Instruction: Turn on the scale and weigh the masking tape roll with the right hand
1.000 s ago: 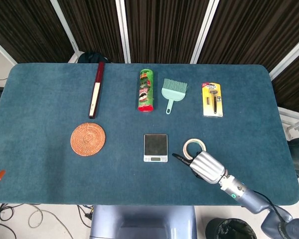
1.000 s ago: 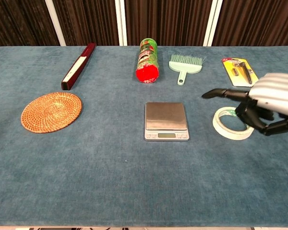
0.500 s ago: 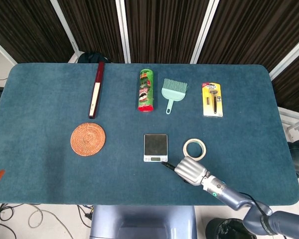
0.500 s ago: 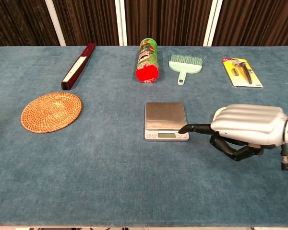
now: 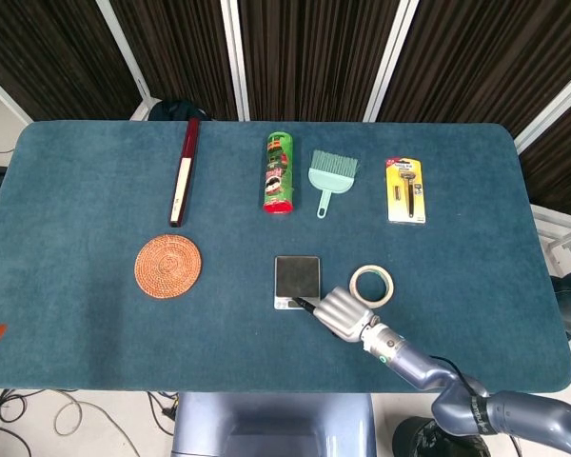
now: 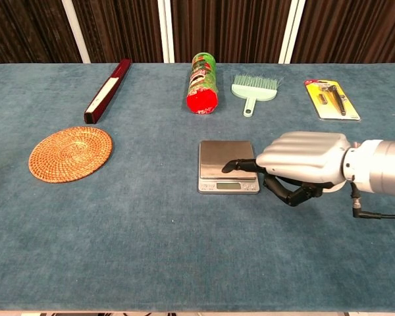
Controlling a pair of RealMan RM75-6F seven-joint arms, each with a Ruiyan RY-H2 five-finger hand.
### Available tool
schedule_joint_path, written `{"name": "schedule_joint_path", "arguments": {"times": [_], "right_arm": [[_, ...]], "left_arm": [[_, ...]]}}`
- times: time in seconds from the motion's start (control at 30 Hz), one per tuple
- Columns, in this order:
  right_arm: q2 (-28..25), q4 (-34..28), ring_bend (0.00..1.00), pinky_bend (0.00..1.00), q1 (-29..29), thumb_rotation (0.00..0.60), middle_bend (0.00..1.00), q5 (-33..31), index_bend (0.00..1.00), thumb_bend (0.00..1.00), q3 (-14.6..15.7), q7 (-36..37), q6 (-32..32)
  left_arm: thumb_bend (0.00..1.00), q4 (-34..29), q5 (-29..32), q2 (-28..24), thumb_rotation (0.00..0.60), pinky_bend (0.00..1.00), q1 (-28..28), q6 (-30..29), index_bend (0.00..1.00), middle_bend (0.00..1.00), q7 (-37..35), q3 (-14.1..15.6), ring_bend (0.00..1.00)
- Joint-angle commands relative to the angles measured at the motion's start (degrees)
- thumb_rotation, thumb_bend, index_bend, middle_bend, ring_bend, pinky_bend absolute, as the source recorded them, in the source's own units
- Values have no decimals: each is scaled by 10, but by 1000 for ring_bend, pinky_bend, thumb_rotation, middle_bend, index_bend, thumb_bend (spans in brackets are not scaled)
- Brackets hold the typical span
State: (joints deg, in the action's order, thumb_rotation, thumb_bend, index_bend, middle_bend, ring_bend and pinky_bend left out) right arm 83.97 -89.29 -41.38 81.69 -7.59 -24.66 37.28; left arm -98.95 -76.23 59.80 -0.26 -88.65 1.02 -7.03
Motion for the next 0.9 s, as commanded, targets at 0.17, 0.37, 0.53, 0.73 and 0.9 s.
{"name": "schedule_joint_path", "arguments": {"times": [0.17,0.37,0.53,0.73,0.9], "right_arm": [[13,-4,786,711,-23,600,736,-50,0,992,-1,-45,-6],[19,-8,786,711,-34,600,736,-72,0,992,4,-64,-1],[24,-10,785,710,-44,600,736,-90,0,992,11,-79,1],[26,-13,786,710,-55,600,736,-106,0,992,21,-89,6],[29,-10,786,711,-61,600,736,-112,0,992,28,-90,13]], "left_arm": [[0,0,1,-1,600,0,0,0,0,0,-1,0,0],[0,0,2,0,600,0,0,1,0,0,0,-1,0],[0,0,2,-1,600,0,0,1,0,0,-2,-1,0],[0,0,4,-2,600,0,0,2,0,0,-3,-2,0],[0,0,5,-3,600,0,0,2,0,0,-5,-2,0]]}}
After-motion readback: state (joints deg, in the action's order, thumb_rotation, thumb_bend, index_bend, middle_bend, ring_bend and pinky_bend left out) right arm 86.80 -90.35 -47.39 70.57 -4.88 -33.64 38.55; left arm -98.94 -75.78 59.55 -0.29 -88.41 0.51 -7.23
